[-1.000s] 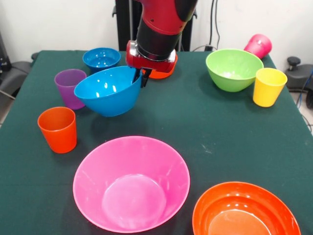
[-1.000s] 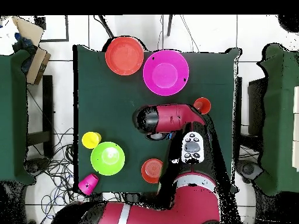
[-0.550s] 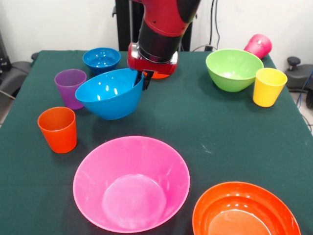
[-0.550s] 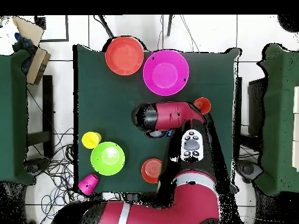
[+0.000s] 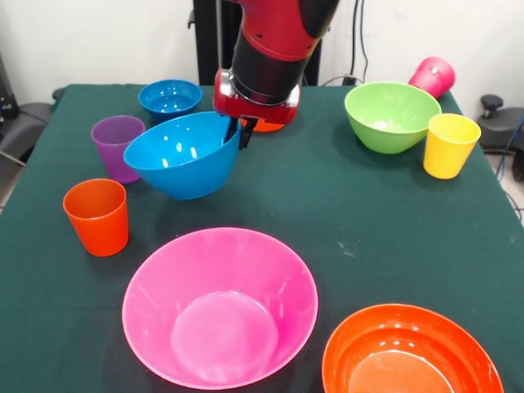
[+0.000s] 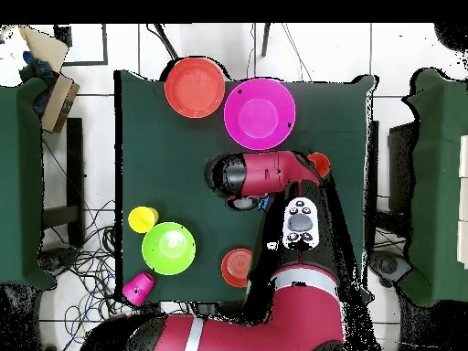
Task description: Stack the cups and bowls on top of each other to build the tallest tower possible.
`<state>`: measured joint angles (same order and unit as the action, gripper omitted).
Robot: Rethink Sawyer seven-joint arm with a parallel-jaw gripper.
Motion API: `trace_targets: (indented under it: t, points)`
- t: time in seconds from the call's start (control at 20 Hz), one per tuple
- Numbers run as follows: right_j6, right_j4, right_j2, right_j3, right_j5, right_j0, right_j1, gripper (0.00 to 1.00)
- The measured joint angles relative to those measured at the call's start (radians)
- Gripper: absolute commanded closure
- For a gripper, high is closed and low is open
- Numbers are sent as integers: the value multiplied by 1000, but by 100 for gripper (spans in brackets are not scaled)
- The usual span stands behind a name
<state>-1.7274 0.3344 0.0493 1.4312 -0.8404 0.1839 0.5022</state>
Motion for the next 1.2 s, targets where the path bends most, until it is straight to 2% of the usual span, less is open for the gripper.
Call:
trace_targets:
  t: [0.55, 1.2]
  points:
    - [0, 0, -22, -59, -79, 0, -2, 100]
    - [0, 0, -39, -118, -118, 4, -5, 100]
